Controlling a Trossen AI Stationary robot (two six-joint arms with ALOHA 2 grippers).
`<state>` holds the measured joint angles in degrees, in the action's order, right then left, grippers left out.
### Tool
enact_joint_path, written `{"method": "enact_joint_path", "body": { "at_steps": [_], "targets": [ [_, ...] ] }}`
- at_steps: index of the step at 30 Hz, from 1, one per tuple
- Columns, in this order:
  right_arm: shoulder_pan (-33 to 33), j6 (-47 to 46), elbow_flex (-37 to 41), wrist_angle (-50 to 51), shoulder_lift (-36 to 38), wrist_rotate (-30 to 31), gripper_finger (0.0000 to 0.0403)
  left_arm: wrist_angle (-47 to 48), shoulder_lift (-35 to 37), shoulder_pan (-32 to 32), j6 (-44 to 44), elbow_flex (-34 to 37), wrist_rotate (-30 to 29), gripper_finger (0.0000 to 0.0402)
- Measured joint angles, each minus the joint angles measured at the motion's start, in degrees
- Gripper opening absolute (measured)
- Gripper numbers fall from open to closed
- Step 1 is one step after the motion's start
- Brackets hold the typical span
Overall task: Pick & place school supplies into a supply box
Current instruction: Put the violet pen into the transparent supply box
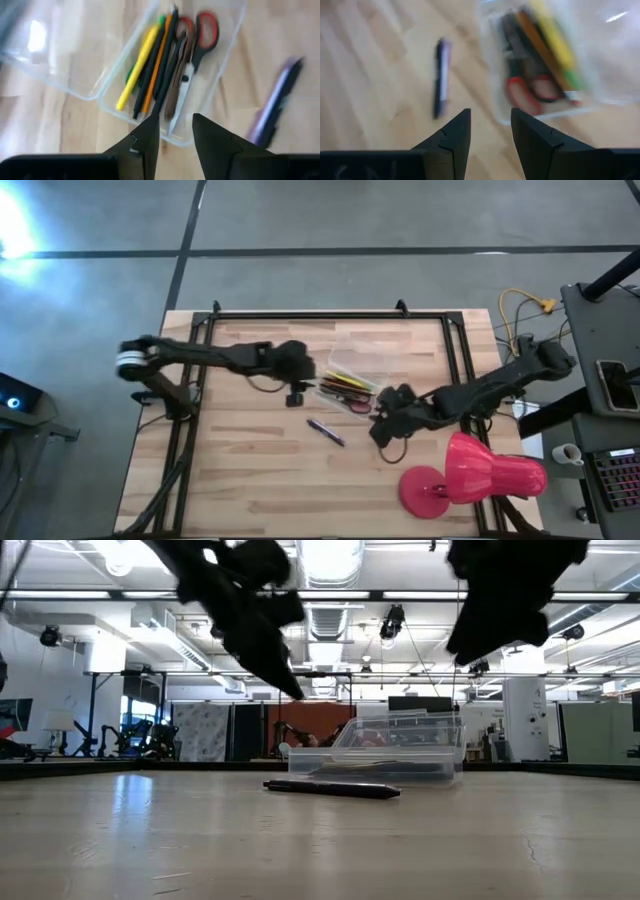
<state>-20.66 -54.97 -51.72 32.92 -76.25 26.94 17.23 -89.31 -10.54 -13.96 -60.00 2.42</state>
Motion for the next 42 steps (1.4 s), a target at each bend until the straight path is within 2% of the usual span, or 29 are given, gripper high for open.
{"method": "enact_joint_path", "body": {
  "at_steps": [4,8,16,23,28,33,42],
  "targets": [
    [2.6,3.8,-0.1,-9.8,-7.3,-8.8,0.0130,-4.5,9.9,0.6,7.8,8.9,0.3,0.0102],
    [3.8,4.4,-2.7,-12.8,-14.2,-12.3,0.0129,-6.1,16.5,2.5,14.7,15.9,0.3,0.0102],
    [3.8,9.1,-10.8,-12.7,-24.5,-17.4,0.0090,-12.9,20.8,7.1,26.0,25.0,0.2,0.0102],
    [3.8,8.9,-17.7,-12.0,-33.8,-17.3,0.0060,-13.5,20.8,9.1,26.8,27.3,-1.5,0.0102],
    [3.9,6.8,-24.1,-2.8,-38.8,-10.9,0.0070,-14.0,20.8,9.3,26.8,27.5,-1.6,0.0102],
    [3.9,8.6,-27.1,0.1,-39.6,-10.3,0.0086,-14.8,20.8,9.4,26.4,27.5,-1.6,0.0102],
    [6.1,8.9,-25.6,-0.4,-39.0,-11.9,0.0103,-17.2,20.7,9.3,25.0,27.5,-2.7,0.0102]
  ]
}}
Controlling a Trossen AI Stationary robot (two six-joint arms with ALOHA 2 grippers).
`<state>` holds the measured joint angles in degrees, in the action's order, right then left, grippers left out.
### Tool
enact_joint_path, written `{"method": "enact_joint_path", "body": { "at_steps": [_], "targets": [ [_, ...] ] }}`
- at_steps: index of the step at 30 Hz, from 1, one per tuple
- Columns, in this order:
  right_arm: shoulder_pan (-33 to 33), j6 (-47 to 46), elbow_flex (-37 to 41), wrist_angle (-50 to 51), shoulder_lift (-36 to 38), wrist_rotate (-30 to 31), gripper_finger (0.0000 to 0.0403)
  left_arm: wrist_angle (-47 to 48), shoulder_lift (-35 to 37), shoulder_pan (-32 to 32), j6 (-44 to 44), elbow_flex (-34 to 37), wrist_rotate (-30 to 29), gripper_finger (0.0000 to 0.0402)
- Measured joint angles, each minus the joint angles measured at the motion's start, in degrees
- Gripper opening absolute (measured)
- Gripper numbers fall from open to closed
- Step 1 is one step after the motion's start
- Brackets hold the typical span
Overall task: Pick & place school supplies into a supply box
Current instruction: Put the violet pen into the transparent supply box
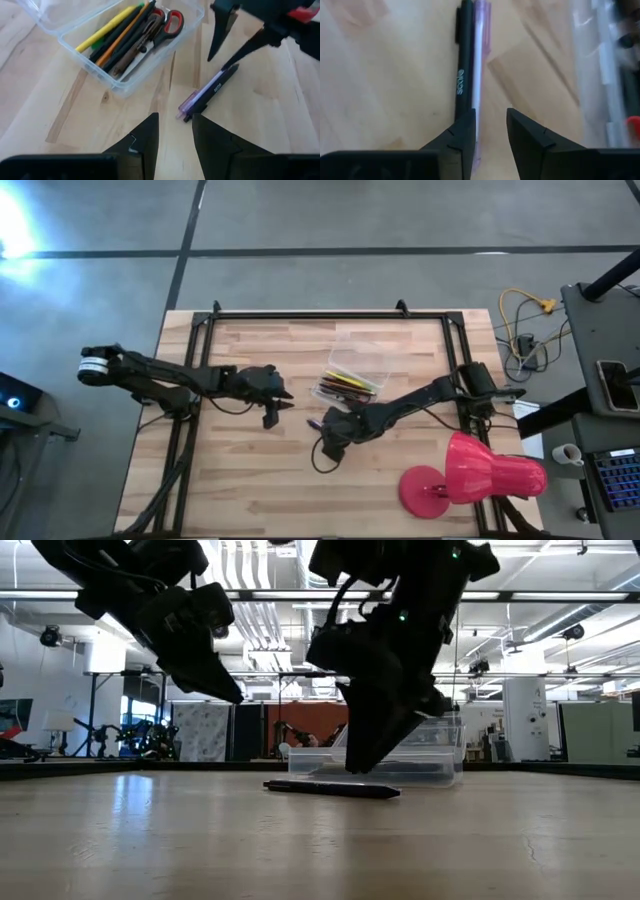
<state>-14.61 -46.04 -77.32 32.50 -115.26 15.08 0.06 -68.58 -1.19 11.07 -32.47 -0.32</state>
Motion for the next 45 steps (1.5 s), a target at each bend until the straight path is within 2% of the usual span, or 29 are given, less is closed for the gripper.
{"method": "enact_joint_path", "body": {
  "at_steps": [5,19,31,40,43,45],
  "targets": [
    [0.7,0.2,2.3,-2.6,-0.1,-3.6,0.0099,-0.4,0.0,0.0,0.0,0.0,0.0,0.0102],
    [1.1,0.2,5.2,-3.9,0.1,-3.1,0.0096,-1.2,0.0,0.0,0.0,0.0,-0.2,0.0102],
    [1.2,3.0,7.4,-3.7,0.3,-4.7,0.0023,-1.2,0.0,0.0,0.0,0.0,-0.2,0.0102],
    [1.9,1.9,6.0,-4.1,2.2,-8.7,0.0015,-1.2,0.0,0.0,0.0,0.0,-0.2,0.0102],
    [2.6,-0.2,5.9,-5.3,5.2,-7.4,0.0015,-1.2,0.0,0.0,0.0,0.0,-0.2,0.0102],
    [3.3,-0.3,5.8,-6.0,8.1,-4.3,0.0014,-1.2,0.0,0.0,0.0,0.0,-0.2,0.0102]
  ]
}}
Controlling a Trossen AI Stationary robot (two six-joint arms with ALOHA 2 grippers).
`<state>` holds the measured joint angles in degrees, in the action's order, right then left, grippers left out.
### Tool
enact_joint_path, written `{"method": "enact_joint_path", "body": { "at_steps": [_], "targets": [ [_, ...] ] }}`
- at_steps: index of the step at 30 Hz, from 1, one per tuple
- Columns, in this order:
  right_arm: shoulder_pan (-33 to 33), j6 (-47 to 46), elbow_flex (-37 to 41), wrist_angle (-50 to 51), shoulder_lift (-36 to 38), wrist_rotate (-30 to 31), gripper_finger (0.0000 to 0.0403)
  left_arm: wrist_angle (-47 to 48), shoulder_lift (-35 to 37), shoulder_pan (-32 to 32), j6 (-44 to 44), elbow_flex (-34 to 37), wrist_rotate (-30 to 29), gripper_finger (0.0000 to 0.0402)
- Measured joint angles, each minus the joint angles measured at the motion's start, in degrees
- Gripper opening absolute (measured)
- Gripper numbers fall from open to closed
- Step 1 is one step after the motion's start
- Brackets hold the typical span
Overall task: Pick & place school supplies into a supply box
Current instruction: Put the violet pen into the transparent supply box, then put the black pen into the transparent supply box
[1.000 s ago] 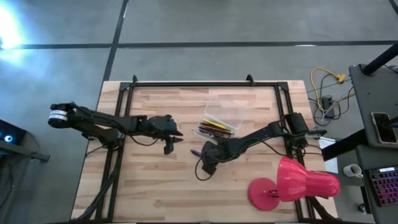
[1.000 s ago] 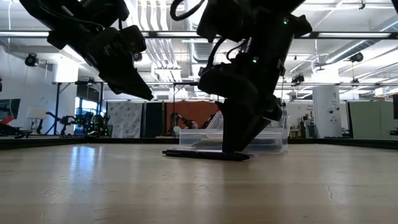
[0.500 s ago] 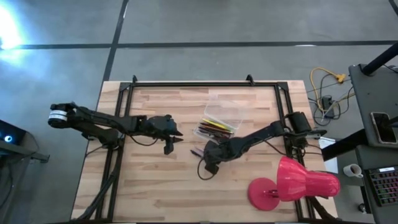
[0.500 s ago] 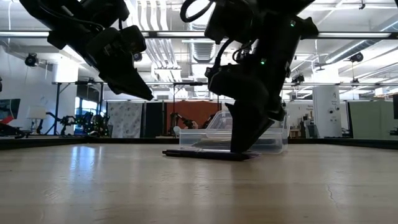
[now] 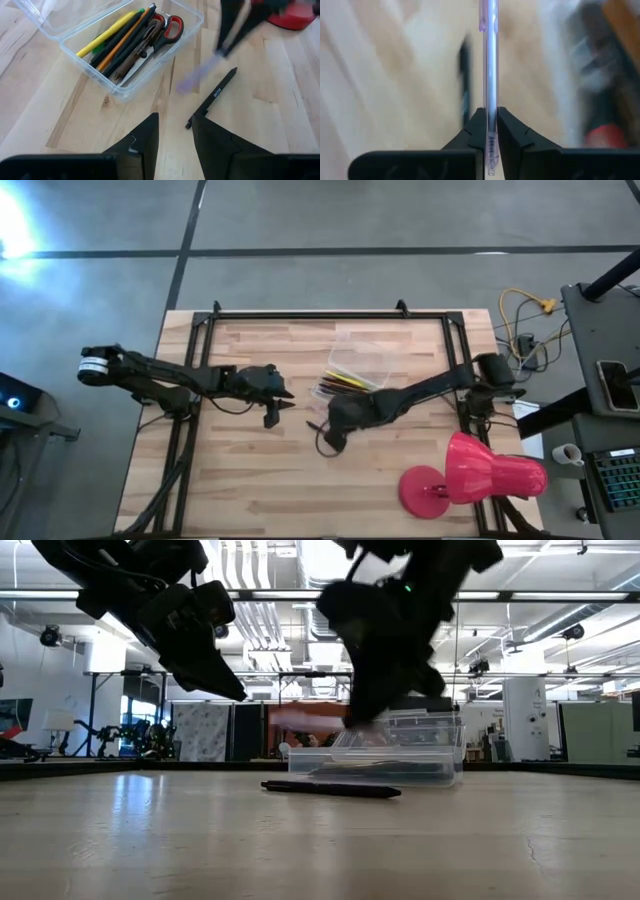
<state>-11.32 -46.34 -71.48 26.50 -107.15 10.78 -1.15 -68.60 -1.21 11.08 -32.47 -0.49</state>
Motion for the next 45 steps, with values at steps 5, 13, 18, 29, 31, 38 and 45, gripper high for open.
{"method": "enact_joint_path", "body": {
  "at_steps": [5,13,18,29,31,38,45],
  "targets": [
    [1.8,1.4,0.1,2.8,6.0,6.6,0.0014,-0.3,0.0,0.0,0.6,0.0,0.0,0.0102],
    [7.1,7.3,2.1,11.0,5.6,5.6,0.0013,-2.4,0.0,0.0,0.6,0.0,0.2,0.0102],
    [9.5,3.9,4.0,13.0,2.7,0.6,0.0049,-4.0,-0.4,0.2,-0.5,0.0,0.5,0.0102],
    [3.6,6.2,4.8,15.2,5.8,4.2,0.0197,-11.1,-7.8,1.2,-2.9,-1.4,3.7,0.0102],
    [1.7,6.7,4.9,16.1,7.5,6.0,0.0208,-11.5,-11.7,2.1,-5.2,-3.4,5.0,0.0102],
    [-2.3,1.3,5.8,21.4,13.1,10.6,0.0219,-8.1,-25.2,5.0,-15.3,-13.7,8.2,0.0102],
    [-3.3,-4.1,7.8,22.1,15.4,11.6,0.0219,-0.4,-34.3,5.1,-20.2,-23.4,10.4,0.0102]
  ]
}}
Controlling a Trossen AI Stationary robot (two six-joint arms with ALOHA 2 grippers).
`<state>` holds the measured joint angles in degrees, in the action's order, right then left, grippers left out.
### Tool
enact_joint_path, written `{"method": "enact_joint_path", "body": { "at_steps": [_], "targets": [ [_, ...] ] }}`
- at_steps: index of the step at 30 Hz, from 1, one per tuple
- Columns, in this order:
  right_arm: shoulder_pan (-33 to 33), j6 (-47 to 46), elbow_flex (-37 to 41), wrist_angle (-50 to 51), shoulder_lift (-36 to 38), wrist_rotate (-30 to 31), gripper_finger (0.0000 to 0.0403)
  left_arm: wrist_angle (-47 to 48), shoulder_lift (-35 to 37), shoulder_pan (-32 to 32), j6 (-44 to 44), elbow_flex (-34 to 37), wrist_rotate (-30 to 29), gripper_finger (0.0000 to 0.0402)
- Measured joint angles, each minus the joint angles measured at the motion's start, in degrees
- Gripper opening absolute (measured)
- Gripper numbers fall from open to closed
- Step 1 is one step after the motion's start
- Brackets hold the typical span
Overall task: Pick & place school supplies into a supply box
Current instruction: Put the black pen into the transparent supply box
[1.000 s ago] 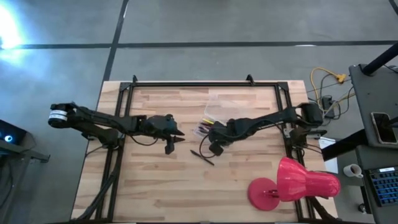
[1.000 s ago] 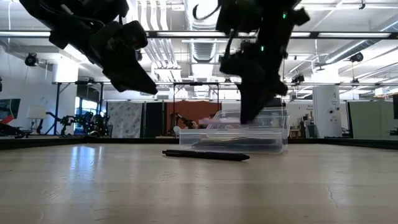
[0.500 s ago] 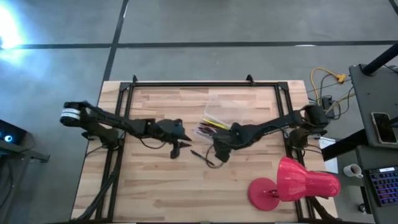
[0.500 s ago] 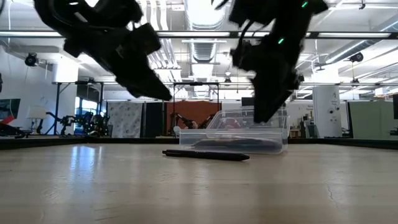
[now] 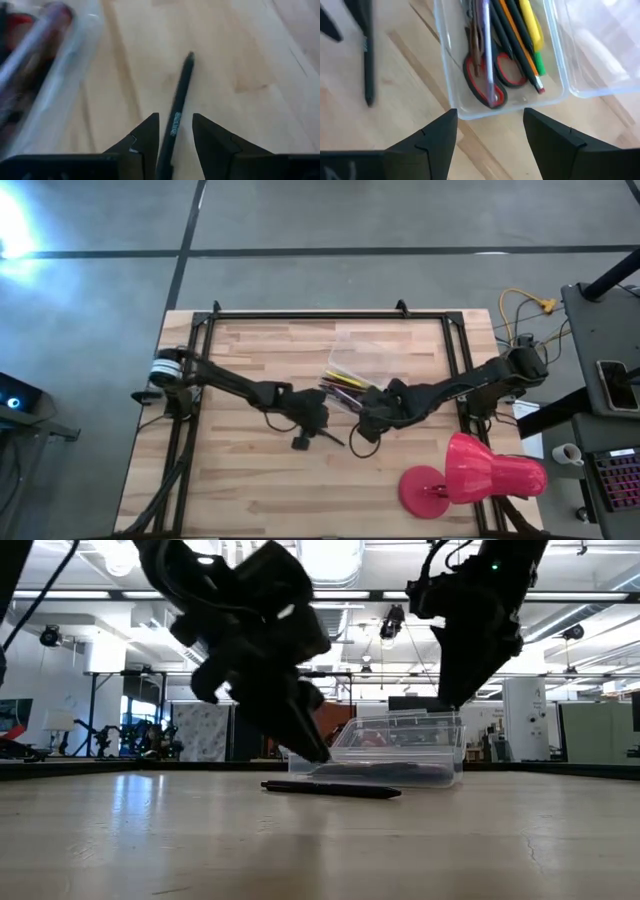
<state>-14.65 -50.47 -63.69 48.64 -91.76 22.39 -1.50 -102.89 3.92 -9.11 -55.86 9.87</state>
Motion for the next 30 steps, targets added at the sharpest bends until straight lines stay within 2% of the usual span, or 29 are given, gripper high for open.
{"method": "enact_joint_path", "body": {
  "at_steps": [6,11,14,17,21,24,28,30],
  "targets": [
    [-0.4,-0.5,2.0,0.7,0.8,0.3,0.0219,4.3,-5.9,0.9,-2.9,-5.2,1.9,0.0102],
    [-0.4,-0.4,2.6,0.6,0.8,0.3,0.0219,6.6,-8.0,1.0,-3.2,-5.9,-0.9,0.0096],
    [-0.4,-0.4,2.9,0.6,0.8,0.3,0.0219,6.6,-7.8,1.0,-4.0,-4.6,-1.5,0.0068],
    [-0.4,-0.4,3.1,0.5,0.8,1.1,0.0219,9.8,-7.4,1.0,-5.3,-4.4,-2.1,0.0023],
    [-0.4,-0.5,3.3,0.6,0.8,2.8,0.0219,13.1,-6.0,0.9,-5.4,-4.1,-2.6,0.0015],
    [-0.7,-2.0,3.3,0.6,1.4,5.9,0.0219,14.9,-3.5,0.9,-5.4,-4.6,-3.4,0.0013],
    [-1.7,-5.2,3.1,0.8,4.2,14.4,0.0219,18.6,-0.1,-0.5,-8.5,-7.7,-8.3,0.0011],
    [-2.0,-6.8,3.0,1.1,6.1,18.6,0.0219,19.9,0.9,-2.0,-10.9,-10.4,-9.0,0.0010]
  ]
}}
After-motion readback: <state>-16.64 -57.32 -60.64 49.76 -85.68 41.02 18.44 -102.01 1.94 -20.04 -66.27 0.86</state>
